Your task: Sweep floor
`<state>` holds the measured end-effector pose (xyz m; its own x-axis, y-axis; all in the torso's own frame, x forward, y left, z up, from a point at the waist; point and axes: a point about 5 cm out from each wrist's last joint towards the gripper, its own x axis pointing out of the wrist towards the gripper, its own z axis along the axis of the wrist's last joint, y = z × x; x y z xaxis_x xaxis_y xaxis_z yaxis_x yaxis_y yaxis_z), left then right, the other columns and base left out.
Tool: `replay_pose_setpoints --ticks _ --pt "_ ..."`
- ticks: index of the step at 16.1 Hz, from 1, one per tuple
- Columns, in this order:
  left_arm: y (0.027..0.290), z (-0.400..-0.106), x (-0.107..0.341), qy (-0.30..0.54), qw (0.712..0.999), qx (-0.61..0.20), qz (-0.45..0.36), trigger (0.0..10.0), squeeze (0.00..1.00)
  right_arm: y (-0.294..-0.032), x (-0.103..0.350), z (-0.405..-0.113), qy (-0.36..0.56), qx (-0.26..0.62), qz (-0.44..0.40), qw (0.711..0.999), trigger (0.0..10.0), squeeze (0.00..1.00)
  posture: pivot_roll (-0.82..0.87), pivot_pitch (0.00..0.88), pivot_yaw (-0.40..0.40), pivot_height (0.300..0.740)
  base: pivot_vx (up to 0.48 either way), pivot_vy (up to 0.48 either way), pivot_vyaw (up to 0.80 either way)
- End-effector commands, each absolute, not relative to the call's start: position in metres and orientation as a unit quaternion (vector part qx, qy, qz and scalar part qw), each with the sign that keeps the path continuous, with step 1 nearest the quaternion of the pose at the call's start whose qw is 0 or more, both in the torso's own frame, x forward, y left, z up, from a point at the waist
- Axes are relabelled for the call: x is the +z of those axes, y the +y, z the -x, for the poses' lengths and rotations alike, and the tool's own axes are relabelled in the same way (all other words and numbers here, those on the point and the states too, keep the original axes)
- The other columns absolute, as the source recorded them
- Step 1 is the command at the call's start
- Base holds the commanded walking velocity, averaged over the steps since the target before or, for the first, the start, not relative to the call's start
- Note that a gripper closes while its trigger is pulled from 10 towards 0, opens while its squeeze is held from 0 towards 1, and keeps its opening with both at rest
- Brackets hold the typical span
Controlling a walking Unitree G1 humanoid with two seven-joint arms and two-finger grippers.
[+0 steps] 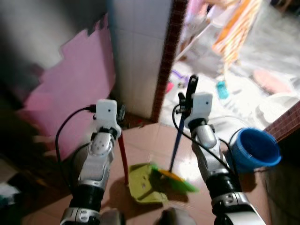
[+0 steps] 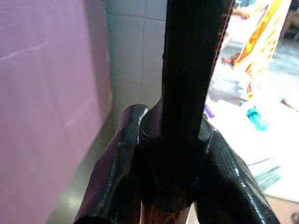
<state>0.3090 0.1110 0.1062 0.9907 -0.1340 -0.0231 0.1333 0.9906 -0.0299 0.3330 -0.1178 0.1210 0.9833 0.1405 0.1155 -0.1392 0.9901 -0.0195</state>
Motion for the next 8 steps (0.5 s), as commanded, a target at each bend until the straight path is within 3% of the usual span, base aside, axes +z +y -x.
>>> replay_pose_setpoints --ticks 1,8 --pt "0.099 -0.311 0.12 -0.015 0.996 -0.09 0.017 10.0 0.0 -0.126 0.121 -0.334 -0.058 0.056 -0.001 0.997 10.0 0.0 -0.08 0.05 -0.043 0.74 0.0 0.48 0.0" --pt "0.105 -0.287 0.102 -0.015 0.987 -0.129 -0.097 10.0 0.0 -0.147 0.103 -0.323 -0.024 0.011 0.009 1.0 10.0 0.0 -0.03 0.0 -0.068 0.74 0.0 0.0 0.0"
